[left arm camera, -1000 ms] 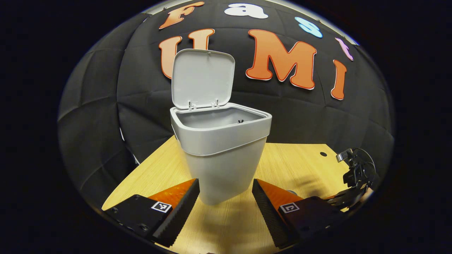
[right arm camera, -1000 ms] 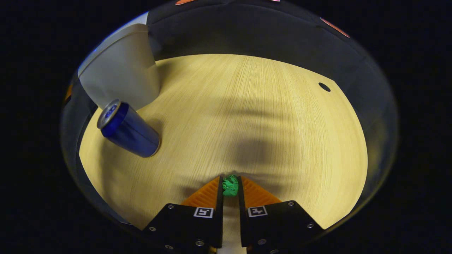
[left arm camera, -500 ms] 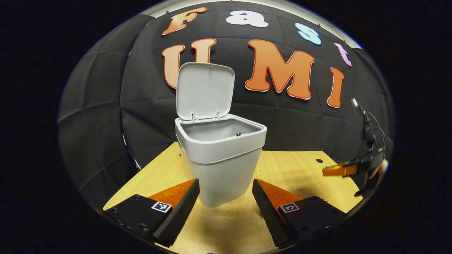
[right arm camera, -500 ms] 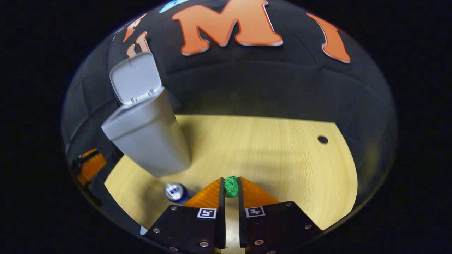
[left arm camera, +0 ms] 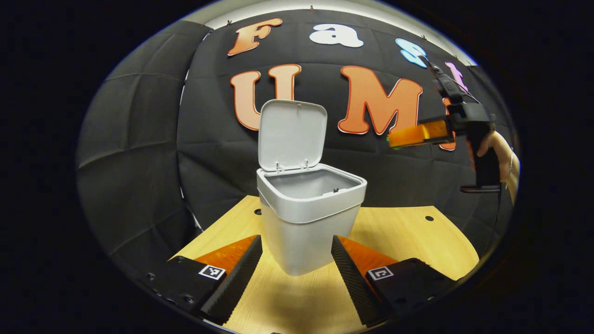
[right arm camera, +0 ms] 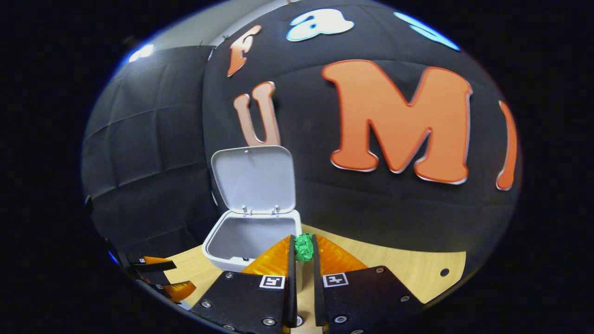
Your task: Press the lid of the desktop garbage bin to open it, pick up the crumpled paper on the desktop and throw it into the bin, then pick up the pop can on the desktop and drop it into the bin, and finally close the garbage bin lid.
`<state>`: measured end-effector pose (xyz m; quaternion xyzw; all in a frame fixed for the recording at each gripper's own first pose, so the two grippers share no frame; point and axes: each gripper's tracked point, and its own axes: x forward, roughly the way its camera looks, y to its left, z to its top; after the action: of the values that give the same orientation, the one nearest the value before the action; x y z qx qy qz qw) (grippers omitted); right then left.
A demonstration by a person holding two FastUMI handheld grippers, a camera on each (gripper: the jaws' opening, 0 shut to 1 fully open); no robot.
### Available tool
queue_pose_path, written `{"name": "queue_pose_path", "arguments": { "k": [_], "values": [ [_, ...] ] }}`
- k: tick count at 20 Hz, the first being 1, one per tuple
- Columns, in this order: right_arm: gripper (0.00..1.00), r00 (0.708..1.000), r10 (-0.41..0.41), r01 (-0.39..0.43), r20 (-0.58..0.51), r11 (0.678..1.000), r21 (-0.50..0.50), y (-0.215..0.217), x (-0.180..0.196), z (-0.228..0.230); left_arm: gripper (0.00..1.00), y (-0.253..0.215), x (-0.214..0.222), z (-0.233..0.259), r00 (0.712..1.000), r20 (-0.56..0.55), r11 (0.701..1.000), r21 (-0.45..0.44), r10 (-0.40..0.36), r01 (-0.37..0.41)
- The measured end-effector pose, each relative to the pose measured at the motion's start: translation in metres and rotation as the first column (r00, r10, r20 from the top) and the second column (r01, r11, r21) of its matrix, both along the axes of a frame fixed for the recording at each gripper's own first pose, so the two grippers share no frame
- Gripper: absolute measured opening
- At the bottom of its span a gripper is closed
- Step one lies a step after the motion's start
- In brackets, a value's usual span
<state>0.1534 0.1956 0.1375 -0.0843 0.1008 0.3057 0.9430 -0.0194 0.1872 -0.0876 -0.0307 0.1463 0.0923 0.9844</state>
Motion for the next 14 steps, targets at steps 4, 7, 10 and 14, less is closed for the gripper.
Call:
{"name": "queue_pose_path", "arguments": {
  "k": [4,7,10,14],
  "values": [
    [0.15,0.996,0.037,-0.045,-0.078,0.994,-0.096,0.050,0.019,-0.043,0.95,0.021,-0.011,0.000,0.999,0.002,0.999,-0.007,0.041,-0.041],
    [0.16,0.983,0.004,-0.031,-0.183,0.989,-0.145,0.049,0.029,-0.065,0.95,0.035,-0.021,-0.002,0.997,-0.004,0.997,-0.009,0.071,-0.072],
    [0.31,0.977,-0.014,-0.020,-0.211,0.987,-0.158,0.047,0.035,-0.062,0.95,0.049,-0.027,-0.011,0.995,-0.022,0.995,-0.014,0.096,-0.096],
    [0.72,0.974,-0.023,-0.011,-0.226,0.988,-0.152,0.019,0.055,-0.041,0.95,0.059,-0.025,-0.013,0.994,-0.028,0.995,-0.012,0.104,-0.104]
  ]
}}
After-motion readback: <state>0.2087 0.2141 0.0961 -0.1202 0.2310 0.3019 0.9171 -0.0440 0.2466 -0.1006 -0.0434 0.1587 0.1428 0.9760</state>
